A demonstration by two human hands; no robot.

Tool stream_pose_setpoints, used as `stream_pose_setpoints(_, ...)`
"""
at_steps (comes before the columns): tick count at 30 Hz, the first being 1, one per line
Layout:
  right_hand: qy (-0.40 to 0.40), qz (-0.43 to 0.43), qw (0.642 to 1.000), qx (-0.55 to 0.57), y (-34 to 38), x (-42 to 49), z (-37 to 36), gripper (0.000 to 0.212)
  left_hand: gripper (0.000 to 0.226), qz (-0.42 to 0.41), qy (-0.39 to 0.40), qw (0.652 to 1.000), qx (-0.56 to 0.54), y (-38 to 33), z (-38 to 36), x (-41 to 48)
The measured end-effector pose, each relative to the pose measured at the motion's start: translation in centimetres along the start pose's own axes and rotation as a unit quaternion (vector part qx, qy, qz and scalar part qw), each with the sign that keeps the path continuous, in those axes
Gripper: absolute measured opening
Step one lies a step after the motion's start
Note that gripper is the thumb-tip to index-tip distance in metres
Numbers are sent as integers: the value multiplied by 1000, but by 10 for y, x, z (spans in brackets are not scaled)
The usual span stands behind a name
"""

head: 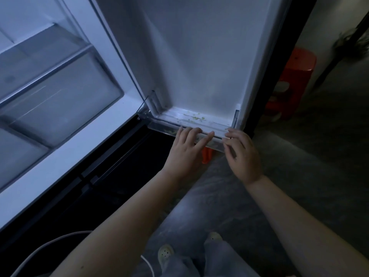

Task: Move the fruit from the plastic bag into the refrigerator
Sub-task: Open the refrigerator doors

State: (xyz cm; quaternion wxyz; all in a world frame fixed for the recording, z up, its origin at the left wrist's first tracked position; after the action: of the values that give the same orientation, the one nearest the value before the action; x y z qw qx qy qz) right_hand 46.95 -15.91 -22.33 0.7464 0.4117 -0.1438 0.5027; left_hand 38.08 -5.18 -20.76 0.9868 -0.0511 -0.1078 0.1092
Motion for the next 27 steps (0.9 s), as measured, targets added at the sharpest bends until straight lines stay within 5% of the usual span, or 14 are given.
stream_pose_setpoints(15,-65,-32,997,27,-59,30,9,10,67,54,80,993,74,-10,-28,56)
stream_pose_setpoints(27,-25,-75,997,-20,-89,58,2,13,69,99,92,987,85,-16,-32,90)
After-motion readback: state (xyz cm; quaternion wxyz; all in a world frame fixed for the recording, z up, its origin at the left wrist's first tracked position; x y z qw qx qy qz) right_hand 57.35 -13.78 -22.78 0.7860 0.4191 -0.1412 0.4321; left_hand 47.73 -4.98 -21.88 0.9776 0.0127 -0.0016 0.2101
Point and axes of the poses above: each hand's wrist, its own x-axis towards the middle knuckle, its own z-axis out of the back of the hand, y = z × x, the point moved 8 cm from there along x, towards the middle knuckle, and after that the axes turned 1 degree about x, right-handed, at the moved point
